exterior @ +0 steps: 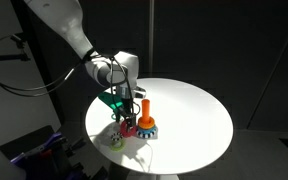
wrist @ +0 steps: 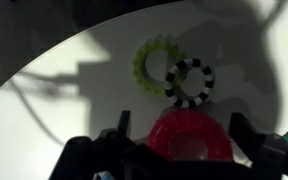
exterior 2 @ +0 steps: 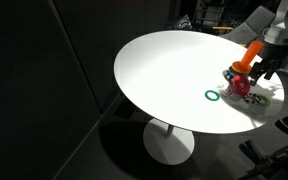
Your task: Remove the red hoop from the stand
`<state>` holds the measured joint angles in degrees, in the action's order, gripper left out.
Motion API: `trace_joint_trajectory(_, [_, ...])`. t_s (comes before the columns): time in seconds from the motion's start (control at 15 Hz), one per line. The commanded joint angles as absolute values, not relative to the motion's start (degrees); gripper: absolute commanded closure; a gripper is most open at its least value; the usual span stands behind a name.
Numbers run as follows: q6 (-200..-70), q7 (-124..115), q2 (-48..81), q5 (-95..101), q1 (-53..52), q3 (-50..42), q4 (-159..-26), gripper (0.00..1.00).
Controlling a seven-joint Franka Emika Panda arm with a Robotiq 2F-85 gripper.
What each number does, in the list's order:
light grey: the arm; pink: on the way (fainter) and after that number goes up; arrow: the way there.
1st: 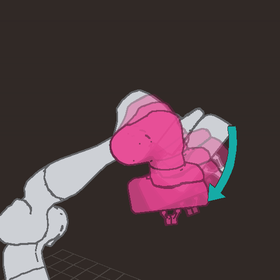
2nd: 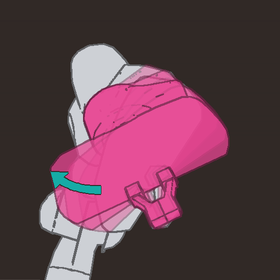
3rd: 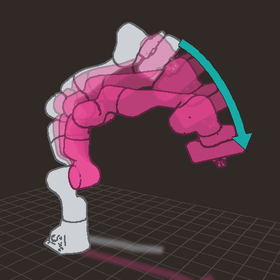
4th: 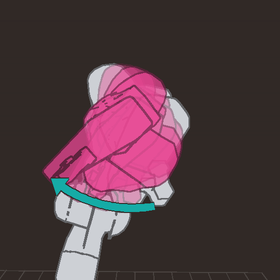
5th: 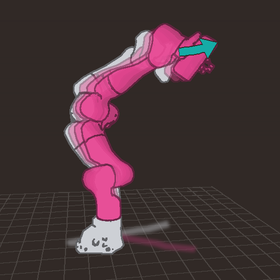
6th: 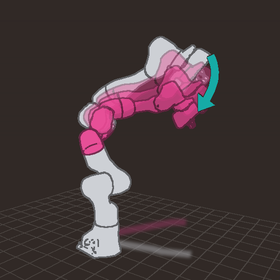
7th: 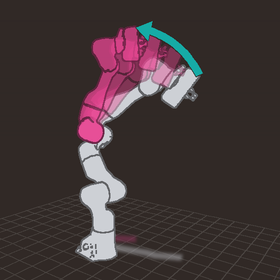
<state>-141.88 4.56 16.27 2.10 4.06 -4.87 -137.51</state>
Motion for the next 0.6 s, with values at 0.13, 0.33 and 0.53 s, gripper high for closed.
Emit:
trace_joint_trajectory(0.13, [-132.44,3.09,14.22,3.99,4.09,-5.43,-133.62,0.00])
trace_joint_trajectory(0.33, [-133.66,4.43,14.99,2.73,4.43,-4.85,-133.84,0.00])
trace_joint_trajectory(0.53, [-132.83,4.43,14.80,2.73,4.46,-4.91,-133.34,0.00])
